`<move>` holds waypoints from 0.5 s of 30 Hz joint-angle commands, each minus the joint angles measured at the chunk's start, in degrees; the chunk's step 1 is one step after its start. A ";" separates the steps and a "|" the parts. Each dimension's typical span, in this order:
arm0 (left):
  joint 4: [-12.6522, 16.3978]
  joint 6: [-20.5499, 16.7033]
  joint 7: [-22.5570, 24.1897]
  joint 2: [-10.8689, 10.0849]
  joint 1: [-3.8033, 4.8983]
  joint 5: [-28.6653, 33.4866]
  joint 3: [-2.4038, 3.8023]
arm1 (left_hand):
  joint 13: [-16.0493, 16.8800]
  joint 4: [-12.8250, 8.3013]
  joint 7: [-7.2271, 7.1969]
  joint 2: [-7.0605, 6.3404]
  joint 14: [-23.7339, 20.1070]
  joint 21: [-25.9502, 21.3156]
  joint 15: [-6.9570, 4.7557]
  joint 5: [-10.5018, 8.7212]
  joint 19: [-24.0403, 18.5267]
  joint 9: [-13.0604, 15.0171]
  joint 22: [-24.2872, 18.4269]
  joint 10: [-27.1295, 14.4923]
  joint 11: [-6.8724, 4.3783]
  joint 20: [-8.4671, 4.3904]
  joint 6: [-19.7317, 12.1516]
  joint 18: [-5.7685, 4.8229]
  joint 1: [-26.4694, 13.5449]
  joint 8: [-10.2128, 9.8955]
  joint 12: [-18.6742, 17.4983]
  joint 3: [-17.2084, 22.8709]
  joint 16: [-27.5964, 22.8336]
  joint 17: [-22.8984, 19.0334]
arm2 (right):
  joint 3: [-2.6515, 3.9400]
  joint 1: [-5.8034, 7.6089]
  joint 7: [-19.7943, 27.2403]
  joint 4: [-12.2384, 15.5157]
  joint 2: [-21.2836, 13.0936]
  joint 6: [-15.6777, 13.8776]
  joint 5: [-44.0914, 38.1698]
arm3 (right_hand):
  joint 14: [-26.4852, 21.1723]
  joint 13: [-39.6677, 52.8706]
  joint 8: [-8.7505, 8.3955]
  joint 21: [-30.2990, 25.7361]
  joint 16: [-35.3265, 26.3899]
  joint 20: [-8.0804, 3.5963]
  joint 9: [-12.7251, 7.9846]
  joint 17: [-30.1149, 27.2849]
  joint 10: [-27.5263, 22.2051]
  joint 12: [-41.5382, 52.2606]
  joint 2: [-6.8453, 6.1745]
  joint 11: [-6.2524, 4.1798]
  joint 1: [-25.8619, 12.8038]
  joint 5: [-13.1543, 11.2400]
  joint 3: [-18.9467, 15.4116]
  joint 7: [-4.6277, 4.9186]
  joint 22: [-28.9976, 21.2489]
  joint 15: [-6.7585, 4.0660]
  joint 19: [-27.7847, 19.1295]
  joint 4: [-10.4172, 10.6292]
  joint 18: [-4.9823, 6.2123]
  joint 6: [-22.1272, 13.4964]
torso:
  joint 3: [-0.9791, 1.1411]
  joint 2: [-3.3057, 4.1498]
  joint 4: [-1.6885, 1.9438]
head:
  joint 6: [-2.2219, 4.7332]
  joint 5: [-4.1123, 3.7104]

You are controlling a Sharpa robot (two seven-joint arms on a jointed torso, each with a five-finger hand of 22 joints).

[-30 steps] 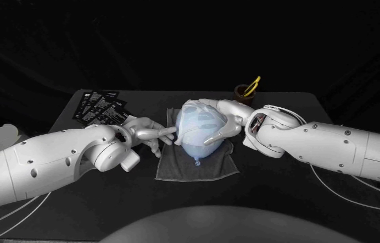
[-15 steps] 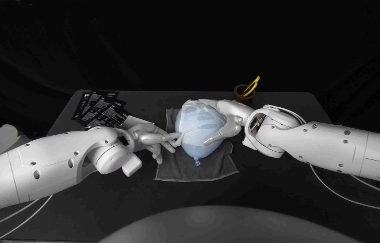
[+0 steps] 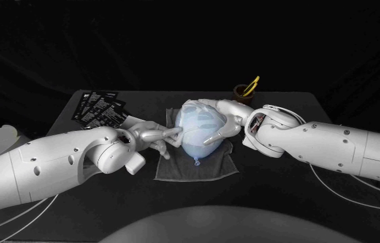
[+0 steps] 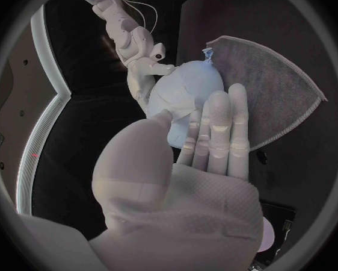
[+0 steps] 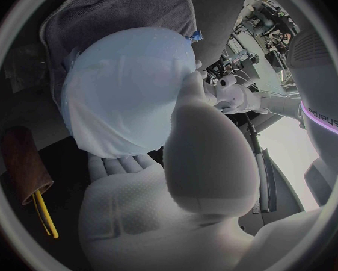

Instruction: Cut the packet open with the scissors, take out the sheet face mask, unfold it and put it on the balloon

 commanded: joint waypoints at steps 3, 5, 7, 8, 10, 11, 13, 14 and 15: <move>0.08 -3.57 5.10 0.04 -0.01 6.05 0.05 | 0.32 -0.01 0.24 0.39 -2.46 -0.71 0.44 0.00 -1.23 -0.39 -0.19 -1.96 0.38 0.41 -0.07 0.46 1.32 -0.77 1.20 -1.21 -0.48 -0.70 | -0.35 -0.47 -0.53 -0.03 0.03 2.18 -0.14 | 0.07 0.09 0.09 0.29 -0.24 0.17 0.05 -0.07 0.19 0.20 0.30 0.38 0.25 -0.06 0.38 9.00 0.06 0.25 0.29 -0.07 -0.65 0.53 | -0.05 0.01 0.02 | 0.01 -0.06; 0.08 -3.72 5.30 0.01 -0.01 6.53 0.05 | 0.45 -0.02 0.25 0.61 -2.60 -1.00 0.58 0.00 -1.74 -0.51 -0.29 -2.88 0.52 0.62 -0.01 0.48 1.73 -1.06 1.73 -1.69 0.30 -0.70 | -0.35 -0.49 -0.52 -0.03 0.05 2.19 -0.14 | 0.07 0.09 0.09 0.29 -0.24 0.17 0.05 -0.07 0.19 0.20 0.30 0.38 0.25 -0.06 0.38 9.00 0.06 0.25 0.29 -0.07 -0.65 0.53 | -0.04 0.01 0.03 | 0.01 -0.05; 0.10 -3.81 5.53 -0.02 -0.01 6.98 0.05 | 0.58 -0.05 0.21 0.72 -3.02 -1.15 0.68 0.00 -2.01 -0.59 -0.33 -3.42 0.59 0.75 0.13 0.51 2.38 -1.23 2.24 -1.99 0.69 -0.79 | -0.35 -0.51 -0.52 -0.05 0.07 2.19 -0.12 | 0.07 0.09 0.09 0.29 -0.24 0.17 0.05 -0.07 0.19 0.20 0.30 0.38 0.25 -0.06 0.38 9.00 0.06 0.25 0.29 -0.07 -0.65 0.53 | -0.03 0.02 0.04 | 0.01 -0.04; 0.11 -3.81 5.63 -0.03 -0.01 7.13 0.05 | 0.67 -0.07 0.20 0.74 -3.27 -1.22 0.72 0.00 -2.13 -0.62 -0.35 -3.69 0.61 0.82 0.26 0.53 2.90 -1.31 2.59 -2.14 0.92 -0.86 | -0.35 -0.51 -0.52 -0.06 0.07 2.19 -0.12 | 0.07 0.09 0.09 0.29 -0.24 0.17 0.05 -0.07 0.19 0.20 0.30 0.38 0.25 -0.06 0.38 9.00 0.06 0.25 0.29 -0.07 -0.65 0.53 | -0.03 0.01 0.02 | 0.01 0.01; 0.12 -3.74 5.96 -0.04 -0.01 7.55 0.05 | 0.87 -0.11 0.06 0.77 -3.64 -1.29 0.75 0.00 -2.29 -0.70 -0.34 -4.12 0.62 0.92 0.52 0.57 4.12 -1.47 3.35 -2.40 1.43 -0.99 | -0.35 -0.53 -0.52 -0.08 0.08 2.20 -0.11 | 0.07 0.09 0.09 0.29 -0.24 0.17 0.05 -0.07 0.19 0.20 0.30 0.38 0.25 -0.06 0.38 9.00 0.06 0.25 0.29 -0.07 -0.65 0.53 | -0.05 0.00 0.02 | 0.01 0.01; 0.12 -3.65 6.16 -0.03 -0.01 7.79 0.05 | 0.96 -0.11 -0.04 0.77 -3.82 -1.31 0.76 0.00 -2.37 -0.72 -0.34 -4.33 0.62 0.96 0.70 0.58 4.75 -1.52 3.70 -2.50 1.66 -1.07 | -0.35 -0.53 -0.52 -0.08 0.08 2.20 -0.11 | 0.07 0.09 0.09 0.29 -0.24 0.17 0.05 -0.07 0.19 0.20 0.30 0.38 0.25 -0.06 0.38 9.00 0.06 0.25 0.29 -0.07 -0.65 0.53 | -0.04 -0.01 0.01 | 0.01 0.02; 0.13 -3.53 6.47 -0.02 -0.01 8.04 0.05 | 1.16 -0.17 -0.19 0.74 -4.10 -1.34 0.75 0.00 -2.53 -0.77 -0.31 -4.73 0.59 1.01 1.17 0.60 6.30 -1.60 4.47 -2.64 2.20 -1.21 | -0.35 -0.54 -0.52 -0.09 0.09 2.21 -0.10 | 0.06 0.09 0.12 0.31 -0.24 0.17 0.06 -0.07 0.21 0.19 0.51 0.39 0.27 -0.07 0.52 9.00 0.07 0.28 0.33 -0.08 -0.64 0.56 | -0.05 -0.01 0.01 | 0.01 0.04; 0.13 -3.44 6.63 -0.01 -0.01 8.15 0.05 | 1.23 -0.17 -0.24 0.71 -4.18 -1.34 0.75 -0.01 -2.57 -0.80 -0.30 -4.82 0.58 1.02 1.26 0.60 6.69 -1.65 4.71 -2.72 2.36 -1.25 | -0.35 -0.55 -0.51 -0.10 0.10 2.22 -0.09 | 0.06 0.09 0.12 0.31 -0.24 0.17 0.06 -0.07 0.21 0.19 0.51 0.39 0.27 -0.07 0.52 9.00 0.07 0.28 0.33 -0.08 -0.64 0.56 | -0.05 0.00 0.00 | 0.01 0.04; 0.13 -3.33 6.80 0.00 -0.01 8.23 0.05 | 1.36 -0.21 -0.36 0.66 -4.22 -1.32 0.72 0.00 -2.59 -0.82 -0.27 -4.71 0.52 1.02 1.42 0.61 7.23 -1.67 5.10 -2.77 2.59 -1.28 | -0.35 -0.55 -0.51 -0.10 0.11 2.22 -0.09 | 0.06 0.09 0.12 0.31 -0.24 0.17 0.06 -0.07 0.21 0.19 0.51 0.39 0.27 -0.07 0.52 9.00 0.07 0.28 0.33 -0.08 -0.64 0.56 | -0.04 0.00 -0.02 | 0.01 0.06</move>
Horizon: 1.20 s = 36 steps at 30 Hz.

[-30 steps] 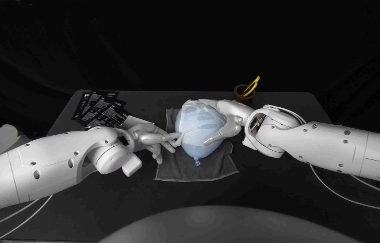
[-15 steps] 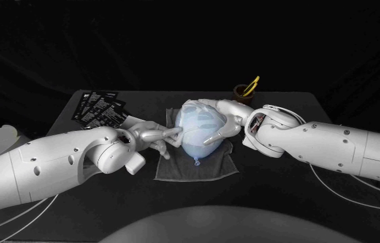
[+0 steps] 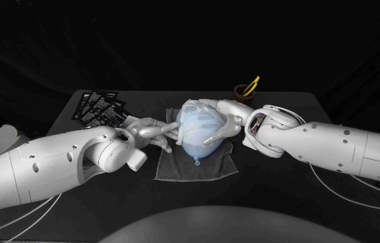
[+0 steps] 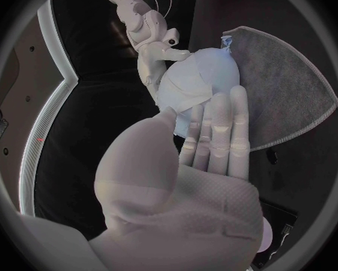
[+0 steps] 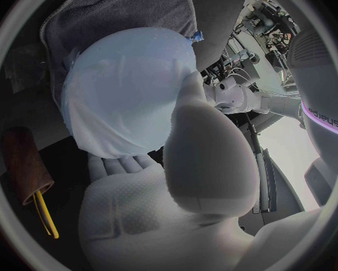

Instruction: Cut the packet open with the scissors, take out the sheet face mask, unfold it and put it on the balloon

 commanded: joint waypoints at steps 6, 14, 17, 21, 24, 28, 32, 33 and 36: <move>0.13 0.86 3.88 0.26 -0.01 2.68 0.07 | 1.53 -0.18 -0.78 -0.72 -0.11 0.20 -0.42 -0.02 -0.86 -0.31 0.44 -0.43 -0.54 -0.05 1.89 0.66 4.64 -0.68 4.30 -1.57 3.84 0.15 | -0.36 -0.51 -0.49 -0.01 0.10 2.29 -0.11 | 0.06 0.05 0.13 0.31 -0.24 0.17 0.10 -0.07 0.05 0.23 0.51 0.23 0.27 -0.07 0.35 9.00 0.07 0.28 0.32 0.09 -0.65 0.57 | -0.01 0.01 -0.01 | 0.01 0.05; 0.12 0.96 4.35 0.55 -0.01 2.55 0.07 | 1.46 -0.25 -0.29 -1.41 -0.39 0.16 -0.08 -0.07 -1.40 -0.76 0.58 -3.20 -0.07 0.06 1.68 0.59 6.24 -1.75 4.77 -3.18 5.78 0.00 | -0.36 -0.51 -0.50 0.00 0.11 2.27 -0.08 | 0.06 0.05 0.13 0.31 -0.24 0.17 0.10 -0.07 0.05 0.23 0.51 0.23 0.27 -0.07 0.35 9.00 0.07 0.28 0.32 0.09 -0.65 0.57 | 0.03 0.00 -0.04 | 0.01 0.10; 0.13 0.11 4.98 0.70 -0.01 2.63 0.07 | 1.03 -0.46 -0.16 -1.96 0.01 0.14 -0.08 -0.11 -1.50 -1.04 0.60 -2.72 -0.06 0.12 1.21 0.64 7.54 -2.43 4.46 -3.87 6.33 -0.35 | -0.36 -0.51 -0.49 -0.01 0.13 2.28 -0.08 | 0.06 0.05 0.13 0.31 -0.24 0.17 0.10 -0.07 0.05 0.23 0.51 0.23 0.27 -0.07 0.35 9.00 0.07 0.28 0.32 0.09 -0.65 0.57 | 0.02 -0.01 -0.01 | 0.01 0.15; 0.09 -1.00 6.13 1.07 -0.01 2.81 0.08 | -0.04 -0.64 -0.17 -2.54 0.54 0.21 -0.15 -0.09 -1.47 -1.29 0.69 -1.50 -0.12 0.12 1.32 0.69 9.63 -3.04 3.08 -4.98 6.83 -1.12 | -0.36 -0.51 -0.48 -0.02 0.17 2.28 -0.07 | 0.06 0.05 0.13 0.31 -0.24 0.17 0.10 -0.07 0.05 0.23 0.51 0.23 0.27 -0.07 0.35 9.00 0.07 0.28 0.32 0.09 -0.65 0.57 | 0.03 0.00 -0.01 | 0.01 0.12; 0.06 -1.73 6.90 1.32 -0.01 2.93 0.09 | -0.86 -0.60 -0.36 -2.67 0.79 0.26 -0.27 -0.08 -1.46 -1.42 0.75 -0.14 -0.24 0.05 1.63 0.70 10.80 -3.35 1.88 -5.91 7.09 -1.74 | -0.36 -0.52 -0.48 -0.01 0.18 2.29 -0.07 | 0.06 0.05 0.13 0.31 -0.24 0.17 0.10 -0.07 0.05 0.23 0.51 0.23 0.27 -0.07 0.35 9.00 0.07 0.28 0.32 0.09 -0.65 0.57 | 0.02 0.01 -0.06 | 0.01 0.13; -0.02 -3.63 7.72 1.55 -0.01 3.01 0.11 | -1.76 -0.67 -0.31 -2.79 1.05 0.29 -0.22 -0.08 -1.49 -1.55 0.80 0.29 -0.12 0.03 1.81 0.68 11.95 -3.69 0.24 -6.79 7.34 -2.30 | -0.36 -0.52 -0.50 0.00 0.18 2.33 -0.05 | 0.06 0.05 0.13 0.31 -0.24 0.17 0.10 -0.07 0.05 0.23 0.51 0.23 0.27 -0.07 0.35 9.00 0.07 0.28 0.32 0.09 -0.65 0.57 | 0.04 0.02 -0.06 | 0.01 0.07; -0.16 -5.61 7.55 1.68 -0.01 2.78 0.11 | -2.50 -1.24 0.60 -3.17 1.08 0.41 -0.15 -0.08 -1.41 -1.77 0.90 0.80 -0.02 0.04 1.46 0.69 13.95 -4.26 -0.96 -7.83 7.62 -2.96 | -0.36 -0.52 -0.52 0.00 0.18 2.32 -0.04 | 0.06 0.05 0.13 0.31 -0.24 0.17 0.10 -0.07 0.05 0.23 0.51 0.23 0.27 -0.07 0.35 9.00 0.07 0.28 0.32 0.09 -0.65 0.57 | 0.02 -0.01 0.02 | 0.01 -0.05; -0.18 -5.94 7.39 1.71 -0.01 2.70 0.12 | -2.53 -1.29 0.77 -3.23 1.10 0.44 -0.16 -0.08 -1.38 -1.76 0.92 1.00 -0.02 0.03 1.51 0.70 14.13 -4.24 -0.96 -7.98 7.67 -3.03 | -0.36 -0.52 -0.52 0.00 0.18 2.32 -0.04 | 0.06 0.05 0.13 0.31 -0.24 0.17 0.10 -0.07 0.05 0.23 0.51 0.23 0.27 -0.07 0.35 9.00 0.07 0.28 0.32 0.09 -0.65 0.57 | 0.03 -0.01 0.02 | 0.01 -0.08; -0.32 -7.41 6.42 1.90 -0.01 2.14 0.12 | -2.22 -1.16 1.27 -3.32 1.56 0.73 -0.12 -0.07 -1.03 -1.50 1.08 2.71 0.04 0.00 1.97 0.72 14.43 -3.58 0.15 -8.97 8.20 -3.29 | -0.36 -0.52 -0.53 -0.01 0.19 2.33 -0.04 | 0.06 0.05 0.13 0.31 -0.24 0.17 0.10 -0.07 0.05 0.23 0.51 0.23 0.27 -0.07 0.35 9.00 0.07 0.28 0.32 0.09 -0.65 0.57 | 0.00 -0.03 -0.01 | 0.01 -0.07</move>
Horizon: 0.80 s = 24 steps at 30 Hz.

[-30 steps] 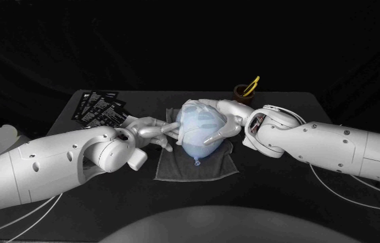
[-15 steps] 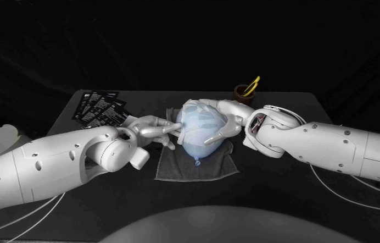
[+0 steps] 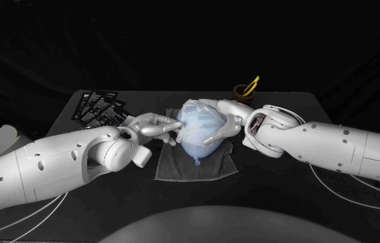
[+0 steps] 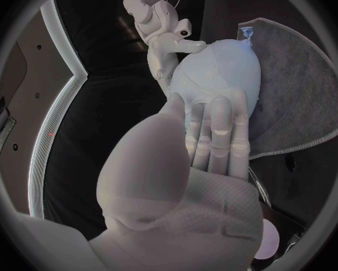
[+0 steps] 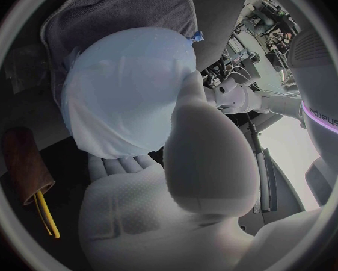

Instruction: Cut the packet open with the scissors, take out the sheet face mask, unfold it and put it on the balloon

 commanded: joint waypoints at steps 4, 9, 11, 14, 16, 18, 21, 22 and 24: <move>-0.19 -5.41 -0.62 0.55 0.03 -1.43 0.08 | 0.53 0.53 0.56 0.01 1.00 0.66 -0.14 -0.06 0.61 0.46 0.28 1.75 -0.02 -0.18 0.53 0.83 0.51 1.11 1.65 -1.74 0.93 -0.44 | -0.37 -0.47 -0.43 0.10 0.12 2.44 -0.21 | 0.04 0.06 0.29 0.32 -0.24 0.17 0.09 -0.07 0.16 0.18 0.71 0.28 0.33 -0.10 0.54 9.20 0.08 0.31 0.33 0.08 -0.64 0.47 | -0.03 -0.03 0.00 | 0.01 -0.11; -0.28 -8.02 -2.22 0.69 0.03 -4.11 0.10 | 1.18 0.96 0.60 0.25 1.54 0.92 -0.23 -0.06 1.16 1.00 0.38 1.93 -0.10 -0.29 0.36 0.84 -0.60 2.42 3.44 -3.74 1.31 -0.96 | -0.37 -0.47 -0.46 0.12 0.06 2.46 -0.20 | 0.04 0.06 0.29 0.32 -0.24 0.17 0.09 -0.07 0.16 0.18 0.71 0.28 0.33 -0.10 0.54 9.20 0.08 0.31 0.33 0.08 -0.64 0.47 | -0.01 0.00 0.01 | 0.01 -0.20; -0.28 -8.76 -2.75 0.71 0.03 -5.37 0.11 | 1.48 1.01 0.54 0.30 1.69 0.95 -0.30 -0.07 1.29 1.17 0.39 2.04 -0.16 -0.34 0.28 0.84 -1.05 2.84 4.17 -4.45 1.44 -1.10 | -0.37 -0.47 -0.47 0.13 0.04 2.46 -0.18 | 0.04 0.06 0.29 0.32 -0.24 0.17 0.09 -0.07 0.16 0.18 0.71 0.28 0.33 -0.10 0.54 9.20 0.08 0.31 0.33 0.08 -0.64 0.47 | -0.03 0.01 0.02 | 0.01 -0.19; -0.25 -9.14 -3.57 0.82 0.03 -7.20 0.12 | 1.98 1.02 0.54 0.42 1.80 0.91 -0.32 -0.09 1.40 1.49 0.36 1.33 -0.19 -0.39 -0.25 0.82 -1.77 3.64 5.40 -6.06 1.61 -1.48 | -0.37 -0.47 -0.49 0.13 0.03 2.46 -0.17 | 0.04 0.06 0.29 0.33 -0.24 0.17 0.09 -0.07 0.19 0.18 0.71 0.28 0.34 -0.10 0.55 9.20 0.09 0.31 0.33 0.08 -0.64 0.47 | 0.00 -0.01 0.02 | 0.01 -0.18; -0.18 -8.84 -4.07 0.96 0.03 -8.20 0.12 | 2.11 1.03 0.54 0.44 1.80 0.89 -0.32 -0.11 1.41 1.57 0.35 1.10 -0.18 -0.40 -0.41 0.81 -1.97 3.85 5.71 -6.52 1.65 -1.59 | -0.37 -0.47 -0.49 0.13 0.03 2.47 -0.16 | 0.04 0.06 0.29 0.33 -0.24 0.17 0.09 -0.07 0.19 0.18 0.71 0.28 0.34 -0.10 0.55 9.20 0.09 0.31 0.33 0.08 -0.64 0.47 | -0.02 -0.02 0.02 | 0.01 -0.19; -0.11 -8.38 -4.36 1.11 0.03 -8.96 0.12 | 2.27 0.99 0.58 0.45 1.81 0.86 -0.30 -0.11 1.43 1.64 0.34 0.67 -0.16 -0.40 -0.78 0.81 -2.05 4.05 6.09 -7.13 1.72 -1.72 | -0.37 -0.47 -0.49 0.13 0.03 2.48 -0.15 | 0.04 0.06 0.29 0.33 -0.24 0.17 0.09 -0.07 0.19 0.18 0.71 0.28 0.34 -0.10 0.55 9.20 0.09 0.31 0.33 0.08 -0.64 0.47 | 0.00 -0.04 0.02 | 0.01 -0.13; 0.05 -7.57 -4.56 1.41 0.03 -10.15 0.12 | 2.49 0.84 0.45 0.45 1.88 0.81 -0.32 -0.12 1.42 1.63 0.32 0.34 -0.21 -0.40 -1.30 0.80 -1.66 4.18 6.65 -7.75 1.96 -1.82 | -0.37 -0.47 -0.49 0.10 0.05 2.50 -0.14 | 0.04 0.06 0.29 0.33 -0.24 0.17 0.09 -0.07 0.19 0.18 0.71 0.28 0.34 -0.10 0.55 9.20 0.09 0.31 0.33 0.08 -0.64 0.47 | -0.02 -0.04 0.04 | 0.01 -0.14; 0.07 -7.42 -4.55 1.48 0.03 -10.39 0.12 | 2.53 0.82 0.42 0.47 1.87 0.81 -0.33 -0.12 1.41 1.63 0.32 0.29 -0.23 -0.40 -1.35 0.80 -1.58 4.21 6.72 -7.83 1.99 -1.84 | -0.37 -0.47 -0.49 0.10 0.05 2.50 -0.13 | 0.04 0.06 0.29 0.33 -0.24 0.17 0.09 -0.07 0.19 0.18 0.71 0.28 0.34 -0.10 0.55 9.20 0.09 0.31 0.33 0.08 -0.64 0.47 | -0.01 -0.04 0.03 | 0.01 -0.13; 0.14 -6.95 -4.36 1.69 0.04 -11.00 0.12 | 2.63 0.80 0.20 0.56 1.80 0.77 -0.39 -0.12 1.35 1.63 0.31 0.10 -0.34 -0.41 -1.43 0.79 -1.36 4.29 6.97 -8.08 2.06 -1.89 | -0.37 -0.48 -0.49 0.10 0.07 2.51 -0.12 | 0.04 0.06 0.29 0.33 -0.24 0.17 0.09 -0.07 0.19 0.18 0.71 0.28 0.34 -0.10 0.55 9.20 0.09 0.31 0.33 0.08 -0.64 0.47 | -0.01 -0.03 0.04 | 0.01 -0.13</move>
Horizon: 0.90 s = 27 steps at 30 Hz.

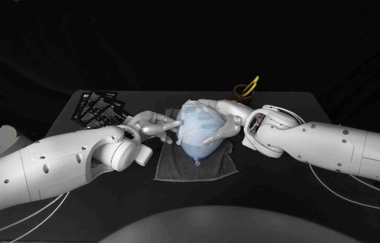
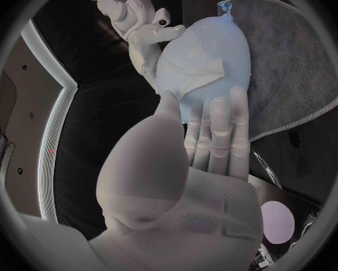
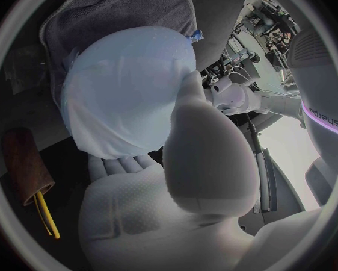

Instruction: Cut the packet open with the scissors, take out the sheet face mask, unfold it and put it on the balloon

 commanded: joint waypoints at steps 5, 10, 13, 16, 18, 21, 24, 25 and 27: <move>0.52 1.70 0.04 0.93 -0.01 -4.30 0.04 | 0.31 0.03 -0.37 0.75 -0.95 -0.39 -0.26 -0.13 -0.43 -0.07 -0.20 -2.45 -0.17 -0.19 -0.45 0.49 0.49 0.54 0.86 -1.87 0.35 -0.47 | -0.34 -0.47 -0.54 0.02 0.14 2.51 -0.25 | 0.04 0.07 0.16 0.33 -0.24 0.17 0.04 -0.07 0.20 0.22 0.41 0.29 0.03 -0.10 0.37 8.99 0.09 0.32 0.33 -0.10 -0.63 0.25 | 0.01 0.05 -0.03 | 0.01 -0.02; 0.76 2.56 0.91 1.25 -0.02 -4.64 0.06 | 0.41 0.12 -0.23 0.96 -1.62 -0.72 -0.08 -0.14 -0.84 -0.20 -0.33 -3.52 -0.02 -0.06 -0.59 0.45 0.19 0.42 1.16 -2.89 0.31 -0.71 | -0.34 -0.49 -0.55 0.01 0.17 2.52 -0.28 | 0.04 0.07 0.16 0.33 -0.24 0.17 0.04 -0.07 0.20 0.22 0.41 0.29 0.03 -0.10 0.37 8.99 0.09 0.32 0.33 -0.10 -0.63 0.25 | 0.01 0.03 -0.06 | 0.01 -0.06; 0.90 2.86 1.28 1.30 -0.02 -4.72 0.06 | 0.43 0.14 -0.19 1.02 -1.71 -0.76 -0.05 -0.14 -0.89 -0.24 -0.34 -3.69 0.02 -0.04 -0.65 0.45 0.10 0.37 1.22 -3.07 0.34 -0.75 | -0.34 -0.51 -0.56 -0.01 0.18 2.54 -0.29 | 0.04 0.07 0.16 0.33 -0.24 0.17 0.04 -0.07 0.20 0.22 0.41 0.29 0.03 -0.10 0.37 8.99 0.09 0.32 0.33 -0.10 -0.63 0.25 | 0.03 0.00 -0.02 | 0.01 -0.12; 1.02 3.05 1.58 1.30 -0.02 -4.75 0.07 | 0.47 0.16 -0.13 1.27 -1.83 -0.82 0.01 -0.13 -0.95 -0.27 -0.37 -3.95 0.09 0.01 -0.65 0.44 -0.01 0.35 1.35 -3.30 0.40 -0.80 | -0.34 -0.54 -0.57 -0.04 0.20 2.56 -0.29 | 0.04 0.07 0.16 0.33 -0.24 0.17 0.04 -0.07 0.20 0.22 0.41 0.29 0.03 -0.10 0.37 8.99 0.09 0.32 0.33 -0.10 -0.63 0.25 | 0.03 -0.01 0.01 | 0.01 -0.17; 1.07 3.10 1.71 1.33 -0.02 -4.76 0.07 | 0.50 0.11 -0.14 1.44 -1.87 -0.85 0.03 -0.12 -0.97 -0.26 -0.37 -4.03 0.10 0.03 -0.53 0.44 0.07 0.41 1.44 -3.34 0.44 -0.83 | -0.35 -0.56 -0.58 -0.05 0.21 2.58 -0.29 | 0.04 0.07 0.16 0.33 -0.24 0.17 0.04 -0.07 0.20 0.22 0.41 0.29 0.03 -0.10 0.37 8.99 0.09 0.32 0.33 -0.10 -0.63 0.25 | 0.02 0.00 0.00 | 0.01 -0.15; 1.08 3.01 1.79 1.42 -0.02 -4.78 0.07 | 0.73 -0.24 -0.57 2.68 -1.93 -0.86 -0.10 -0.09 -0.95 -0.08 -0.36 -4.09 -0.13 0.06 0.75 0.52 1.38 1.09 2.16 -3.27 0.74 -0.96 | -0.35 -0.60 -0.61 -0.06 0.23 2.63 -0.29 | 0.04 0.07 0.16 0.33 -0.24 0.17 0.04 -0.07 0.20 0.22 0.41 0.29 0.03 -0.10 0.37 8.99 0.09 0.32 0.33 -0.10 -0.63 0.25 | 0.01 0.02 -0.03 | 0.01 -0.14; 0.99 2.74 1.72 1.55 -0.02 -4.79 0.08 | 1.07 -0.64 -1.14 4.59 -1.53 -0.60 -0.48 -0.07 -0.62 -0.07 -0.22 -3.53 -0.57 -0.12 1.77 0.62 3.70 1.52 3.21 -2.48 1.30 -1.04 | -0.35 -0.63 -0.63 -0.08 0.25 2.68 -0.29 | -0.03 0.06 0.15 0.34 -0.25 0.17 0.02 -0.08 0.16 0.20 0.58 0.31 0.10 -0.11 0.49 8.99 0.09 0.37 0.32 -0.11 -0.63 0.17 | 0.01 0.03 -0.03 | 0.01 -0.15; 0.95 2.64 1.71 1.59 -0.02 -4.79 0.08 | 1.16 -0.90 -1.46 5.67 -1.33 -0.44 -0.68 -0.06 -0.45 -0.05 -0.12 -3.31 -0.79 -0.25 2.34 0.65 5.01 1.75 3.53 -1.78 1.52 -1.07 | -0.35 -0.63 -0.64 -0.08 0.26 2.68 -0.29 | -0.03 0.06 0.15 0.34 -0.25 0.17 0.02 -0.08 0.16 0.20 0.58 0.31 0.10 -0.11 0.49 8.99 0.09 0.37 0.32 -0.11 -0.63 0.17 | -0.01 0.03 -0.03 | 0.01 -0.15; 0.85 2.39 1.75 1.67 -0.02 -4.81 0.08 | 1.20 -1.63 -1.90 7.21 -1.00 -0.07 -1.04 -0.03 -0.16 -0.08 0.09 -2.97 -1.13 -0.52 3.10 0.68 7.56 1.97 3.86 -0.36 1.88 -1.09 | -0.35 -0.65 -0.65 -0.10 0.27 2.70 -0.29 | -0.03 0.06 0.15 0.34 -0.25 0.17 0.02 -0.08 0.16 0.20 0.58 0.31 0.10 -0.11 0.49 8.99 0.09 0.37 0.32 -0.11 -0.63 0.17 | 0.01 0.03 -0.03 | 0.01 -0.15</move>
